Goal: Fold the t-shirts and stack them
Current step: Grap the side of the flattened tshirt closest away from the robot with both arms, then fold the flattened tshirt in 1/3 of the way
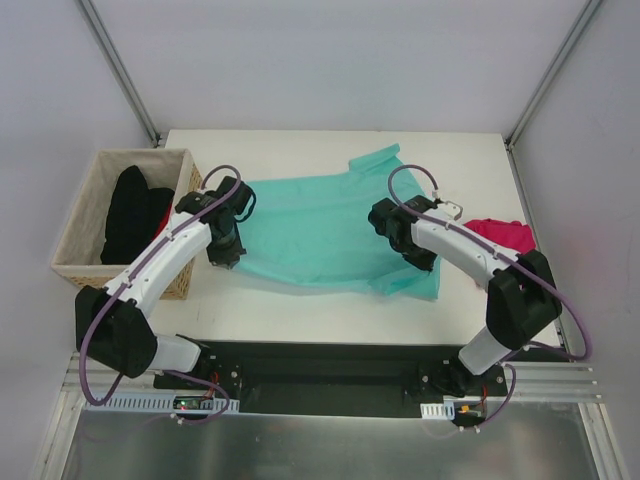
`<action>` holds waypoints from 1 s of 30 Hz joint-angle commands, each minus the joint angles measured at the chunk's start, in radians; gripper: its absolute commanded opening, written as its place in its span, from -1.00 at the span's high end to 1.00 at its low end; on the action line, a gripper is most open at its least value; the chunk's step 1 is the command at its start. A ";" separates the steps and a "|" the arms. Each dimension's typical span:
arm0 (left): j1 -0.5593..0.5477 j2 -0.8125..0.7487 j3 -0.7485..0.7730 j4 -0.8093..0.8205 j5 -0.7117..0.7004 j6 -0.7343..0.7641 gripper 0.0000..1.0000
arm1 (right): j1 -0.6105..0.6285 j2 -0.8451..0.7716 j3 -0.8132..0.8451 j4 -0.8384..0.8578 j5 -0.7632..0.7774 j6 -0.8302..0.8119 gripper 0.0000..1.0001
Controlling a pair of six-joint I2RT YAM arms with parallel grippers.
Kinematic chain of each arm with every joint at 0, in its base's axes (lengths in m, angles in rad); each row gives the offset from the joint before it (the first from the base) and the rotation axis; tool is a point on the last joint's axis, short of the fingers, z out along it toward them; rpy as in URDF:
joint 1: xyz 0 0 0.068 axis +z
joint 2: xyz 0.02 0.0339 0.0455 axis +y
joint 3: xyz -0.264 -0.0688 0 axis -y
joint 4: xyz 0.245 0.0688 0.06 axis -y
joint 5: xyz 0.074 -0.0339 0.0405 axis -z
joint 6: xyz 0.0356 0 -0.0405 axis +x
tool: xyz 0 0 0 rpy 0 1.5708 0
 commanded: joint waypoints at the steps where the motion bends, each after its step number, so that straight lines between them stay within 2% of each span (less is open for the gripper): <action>1: 0.014 0.037 0.069 -0.025 -0.038 -0.024 1.00 | -0.046 0.031 0.077 0.040 0.049 -0.132 0.99; 9: 0.039 0.102 0.123 -0.025 -0.055 -0.036 1.00 | -0.120 0.138 0.223 0.105 0.042 -0.317 0.99; 16: 0.079 0.132 0.160 -0.021 -0.066 -0.034 1.00 | -0.143 0.203 0.373 0.125 0.039 -0.413 0.99; 30: 0.111 0.192 0.196 0.002 -0.074 -0.024 1.00 | -0.190 0.258 0.474 0.166 0.039 -0.537 0.99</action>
